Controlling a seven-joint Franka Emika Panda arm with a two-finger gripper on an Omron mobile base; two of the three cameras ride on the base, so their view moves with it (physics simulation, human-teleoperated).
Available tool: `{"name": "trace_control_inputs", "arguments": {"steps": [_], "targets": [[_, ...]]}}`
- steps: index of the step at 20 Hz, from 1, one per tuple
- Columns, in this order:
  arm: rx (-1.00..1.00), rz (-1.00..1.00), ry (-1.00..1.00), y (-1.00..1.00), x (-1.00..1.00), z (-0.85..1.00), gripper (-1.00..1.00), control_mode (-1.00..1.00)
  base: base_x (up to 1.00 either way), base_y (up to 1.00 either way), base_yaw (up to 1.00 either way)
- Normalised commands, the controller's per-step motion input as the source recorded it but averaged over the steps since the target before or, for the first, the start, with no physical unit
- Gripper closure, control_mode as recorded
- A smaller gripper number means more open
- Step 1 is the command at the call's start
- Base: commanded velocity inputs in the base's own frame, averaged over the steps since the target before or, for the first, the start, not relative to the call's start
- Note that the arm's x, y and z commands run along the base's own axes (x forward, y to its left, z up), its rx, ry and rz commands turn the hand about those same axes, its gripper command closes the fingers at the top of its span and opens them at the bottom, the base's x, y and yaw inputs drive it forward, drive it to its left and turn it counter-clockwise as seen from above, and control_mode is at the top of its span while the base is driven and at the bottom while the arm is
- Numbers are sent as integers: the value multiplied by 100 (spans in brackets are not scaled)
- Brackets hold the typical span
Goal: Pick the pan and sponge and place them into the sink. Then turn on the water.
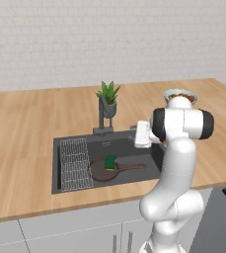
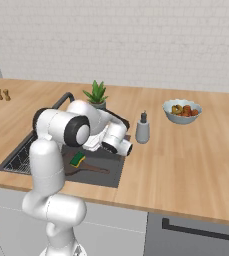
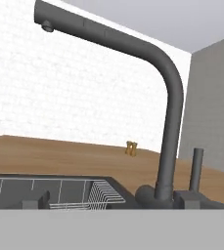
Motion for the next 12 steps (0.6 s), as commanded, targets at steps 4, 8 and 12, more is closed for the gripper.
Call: {"name": "trace_control_inputs", "arguments": {"steps": [4,8,12], "targets": [[0,-14,-11,8,22,8,-100,-100,0,0,0],[0,-15,-1,2,23,9,-100,-100,0,0,0],[0,-12,0,5,26,7,-100,-100,0,0,0]]}}
